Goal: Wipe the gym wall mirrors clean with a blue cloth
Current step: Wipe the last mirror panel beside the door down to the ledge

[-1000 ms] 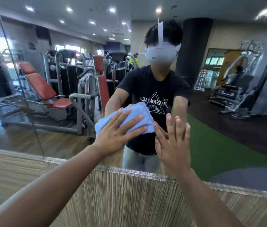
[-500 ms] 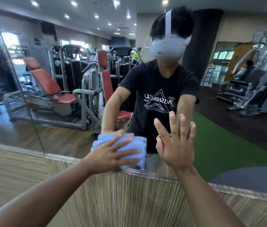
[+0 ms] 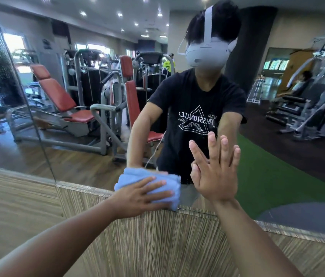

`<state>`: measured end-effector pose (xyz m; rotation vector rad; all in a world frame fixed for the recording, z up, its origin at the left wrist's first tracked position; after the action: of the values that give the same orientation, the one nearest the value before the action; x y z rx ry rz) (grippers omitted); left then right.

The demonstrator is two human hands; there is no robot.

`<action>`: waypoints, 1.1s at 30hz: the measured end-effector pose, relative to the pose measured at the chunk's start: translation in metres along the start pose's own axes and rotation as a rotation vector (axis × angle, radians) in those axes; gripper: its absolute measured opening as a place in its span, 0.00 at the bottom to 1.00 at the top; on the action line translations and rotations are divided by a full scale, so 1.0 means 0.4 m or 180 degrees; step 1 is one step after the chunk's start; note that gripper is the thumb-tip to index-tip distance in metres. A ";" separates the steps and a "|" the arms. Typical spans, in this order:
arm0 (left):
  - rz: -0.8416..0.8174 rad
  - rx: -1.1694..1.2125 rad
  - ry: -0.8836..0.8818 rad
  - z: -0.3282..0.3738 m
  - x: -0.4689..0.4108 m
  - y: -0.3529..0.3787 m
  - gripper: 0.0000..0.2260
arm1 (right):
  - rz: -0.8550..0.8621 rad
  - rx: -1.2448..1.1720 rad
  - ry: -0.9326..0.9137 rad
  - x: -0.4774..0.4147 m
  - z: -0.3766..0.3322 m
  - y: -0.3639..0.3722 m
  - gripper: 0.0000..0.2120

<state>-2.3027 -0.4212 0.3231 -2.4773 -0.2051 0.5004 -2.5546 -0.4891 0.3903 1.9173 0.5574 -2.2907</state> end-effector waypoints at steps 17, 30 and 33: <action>0.2148 0.1159 -0.5027 -0.149 0.031 -0.133 0.27 | -0.0076 0.0101 -0.0030 0.003 0.001 -0.003 0.28; 0.3291 0.2812 -0.7518 0.078 -0.241 -0.056 0.26 | 0.0053 0.0064 -0.0080 0.000 0.002 -0.004 0.29; 0.3279 0.2409 -0.7580 0.054 -0.159 -0.039 0.25 | 0.0054 0.0082 -0.0081 0.000 0.001 -0.002 0.29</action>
<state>-2.3700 -0.4134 0.3355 0.0332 0.3524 2.7501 -2.5552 -0.4884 0.3904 1.8940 0.5095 -2.3197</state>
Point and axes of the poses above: each hand's wrist, its own x-axis away from the middle knuckle, its own y-axis out of the palm, z = x × y, the point moved 2 cm from there along -x, towards the middle knuckle, and after that the axes turned 7 degrees about y, right-handed, at the moved point
